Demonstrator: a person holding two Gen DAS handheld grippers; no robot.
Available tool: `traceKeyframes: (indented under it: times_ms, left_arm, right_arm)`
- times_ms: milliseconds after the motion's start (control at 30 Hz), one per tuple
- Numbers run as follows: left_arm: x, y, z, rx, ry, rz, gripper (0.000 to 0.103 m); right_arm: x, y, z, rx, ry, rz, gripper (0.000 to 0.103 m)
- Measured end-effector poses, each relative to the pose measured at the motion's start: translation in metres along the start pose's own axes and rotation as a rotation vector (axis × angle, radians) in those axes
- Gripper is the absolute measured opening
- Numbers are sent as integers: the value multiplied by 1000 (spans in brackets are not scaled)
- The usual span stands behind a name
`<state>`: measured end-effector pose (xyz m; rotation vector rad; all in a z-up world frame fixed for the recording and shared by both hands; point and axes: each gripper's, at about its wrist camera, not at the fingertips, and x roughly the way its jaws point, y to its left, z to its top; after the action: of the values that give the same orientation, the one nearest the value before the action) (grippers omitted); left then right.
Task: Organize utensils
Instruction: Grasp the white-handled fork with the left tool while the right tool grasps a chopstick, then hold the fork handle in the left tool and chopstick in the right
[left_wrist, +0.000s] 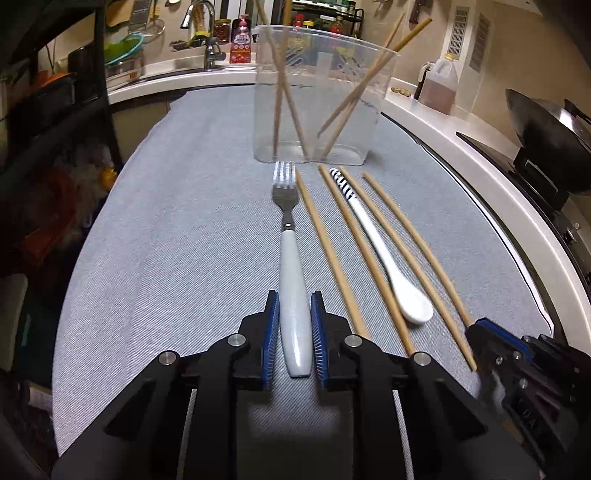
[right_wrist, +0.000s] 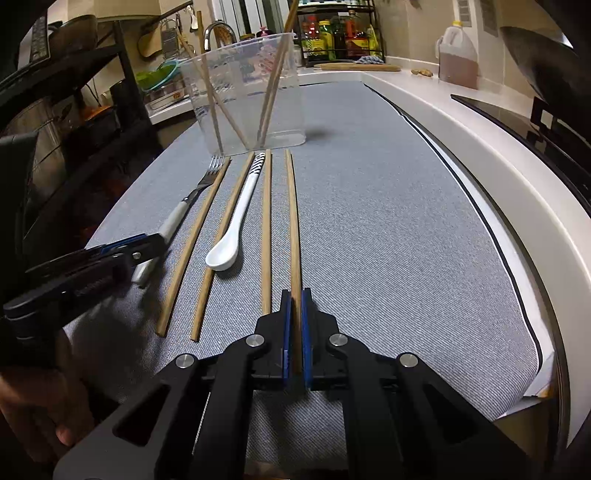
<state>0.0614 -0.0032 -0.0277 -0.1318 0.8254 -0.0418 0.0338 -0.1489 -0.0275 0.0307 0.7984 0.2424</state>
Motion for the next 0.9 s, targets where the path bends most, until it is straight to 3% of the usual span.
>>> traceKeyframes:
  times_ms: [167, 333, 900]
  left_arm:
    - [-19, 11, -17, 38, 25, -6, 18]
    - [-28, 22, -30, 10, 14, -5, 18]
    - [-23, 16, -28, 31, -9, 12, 18]
  right_arm:
    - [-7, -3, -6, 10, 6, -7, 6]
    - [-12, -3, -12, 9, 7, -7, 6]
    - [-11, -2, -12, 3, -1, -12, 6]
